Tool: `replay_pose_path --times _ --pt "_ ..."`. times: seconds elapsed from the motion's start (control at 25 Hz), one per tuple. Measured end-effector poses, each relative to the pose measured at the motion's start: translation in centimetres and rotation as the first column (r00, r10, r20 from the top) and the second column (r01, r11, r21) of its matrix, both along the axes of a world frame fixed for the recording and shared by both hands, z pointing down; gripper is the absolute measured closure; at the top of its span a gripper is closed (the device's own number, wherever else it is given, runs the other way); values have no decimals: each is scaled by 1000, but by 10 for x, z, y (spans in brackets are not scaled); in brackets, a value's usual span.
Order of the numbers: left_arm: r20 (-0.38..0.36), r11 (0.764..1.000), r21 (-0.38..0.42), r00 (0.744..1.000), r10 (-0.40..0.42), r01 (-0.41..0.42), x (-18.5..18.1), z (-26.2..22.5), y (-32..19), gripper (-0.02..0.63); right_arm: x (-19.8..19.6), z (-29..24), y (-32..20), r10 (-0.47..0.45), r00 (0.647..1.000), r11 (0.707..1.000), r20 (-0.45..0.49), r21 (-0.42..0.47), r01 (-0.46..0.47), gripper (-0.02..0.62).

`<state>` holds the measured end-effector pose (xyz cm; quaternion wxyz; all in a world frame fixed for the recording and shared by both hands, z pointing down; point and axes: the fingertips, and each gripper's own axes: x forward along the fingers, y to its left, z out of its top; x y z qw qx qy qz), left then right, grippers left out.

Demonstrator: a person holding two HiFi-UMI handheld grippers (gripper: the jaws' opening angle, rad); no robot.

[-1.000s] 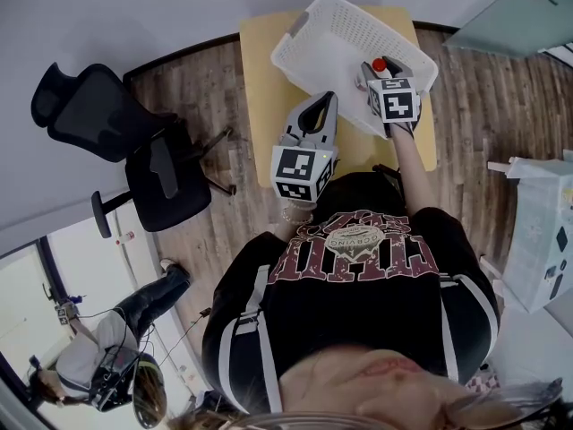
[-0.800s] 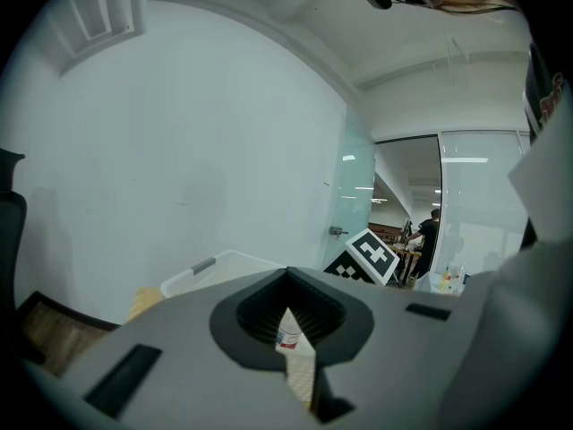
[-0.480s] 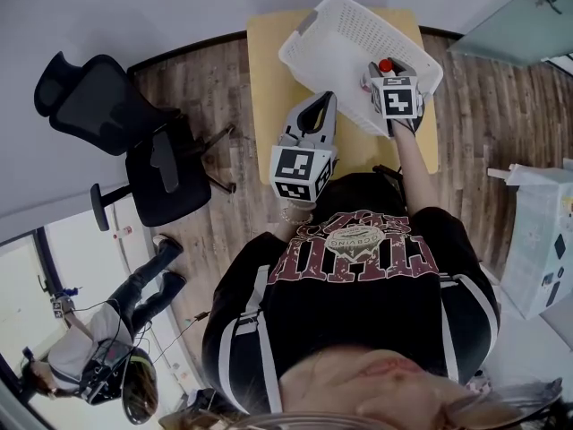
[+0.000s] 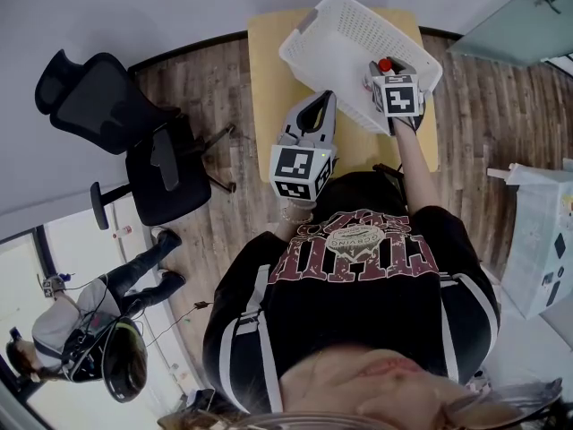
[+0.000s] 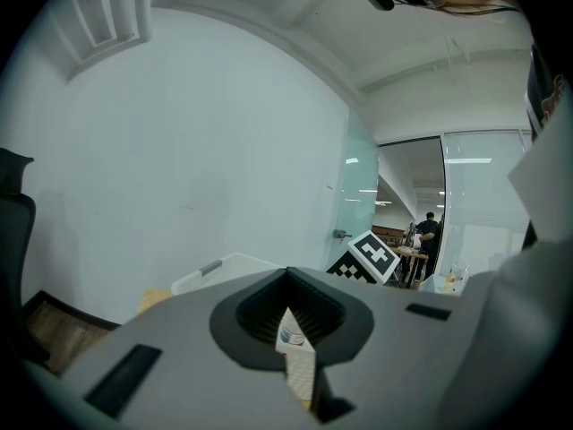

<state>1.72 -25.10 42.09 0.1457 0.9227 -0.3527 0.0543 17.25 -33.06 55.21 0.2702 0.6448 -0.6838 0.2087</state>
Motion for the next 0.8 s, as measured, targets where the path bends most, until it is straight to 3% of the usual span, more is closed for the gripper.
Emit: replay_pose_path --times 0.8 --pt "-15 1000 5 1000 10 -10 -4 -2 16 560 -3 -30 14 -20 1000 998 -5 53 20 426"
